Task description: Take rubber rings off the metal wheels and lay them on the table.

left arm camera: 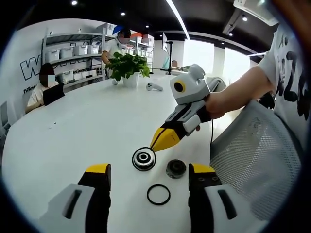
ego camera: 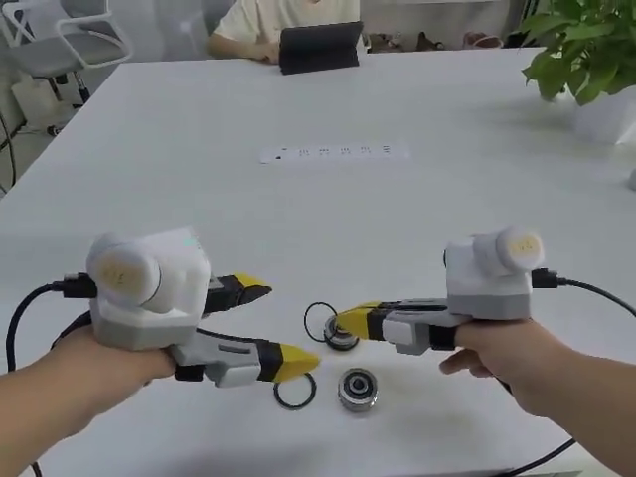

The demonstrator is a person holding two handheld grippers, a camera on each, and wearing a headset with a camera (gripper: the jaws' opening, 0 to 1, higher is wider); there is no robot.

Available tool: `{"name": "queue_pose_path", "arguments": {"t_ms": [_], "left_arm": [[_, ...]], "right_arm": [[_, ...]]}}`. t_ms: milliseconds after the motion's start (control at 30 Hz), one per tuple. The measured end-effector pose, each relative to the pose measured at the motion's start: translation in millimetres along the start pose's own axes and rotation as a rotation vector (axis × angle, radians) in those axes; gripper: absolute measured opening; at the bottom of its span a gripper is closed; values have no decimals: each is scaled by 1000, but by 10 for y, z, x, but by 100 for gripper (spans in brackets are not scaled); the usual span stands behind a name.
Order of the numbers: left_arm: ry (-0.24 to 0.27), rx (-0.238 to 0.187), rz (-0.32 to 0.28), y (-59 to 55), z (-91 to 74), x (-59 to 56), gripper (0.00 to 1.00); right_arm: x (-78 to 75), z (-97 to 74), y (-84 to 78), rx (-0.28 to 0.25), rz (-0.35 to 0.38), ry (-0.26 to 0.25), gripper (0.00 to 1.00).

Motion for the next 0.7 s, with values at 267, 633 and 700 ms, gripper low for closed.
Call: {"name": "queue_pose_path", "arguments": {"t_ms": [267,633,700], "left_arm": [[-3,-4,-10,-16,-95,-32,67],[-1,1,-6,-68,-242,-42,71],[3,-3,-15,-61,-266,-42,72]], "right_arm": [[70,5,-33,18,23,26,0],[178,67,-112,58,33,67,0],[195,86,-132,71,34,75,0]]}}
Point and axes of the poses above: the centre of the closed fingertips' face, and the gripper's own axes: z roughly forward along the fingers, x roughly to its left, y roughly out of its top, the point moved 2 cm from there along -z, roughly backward along the fingers, and after that the axes turned 11 degrees about z, right-handed, at the moved point
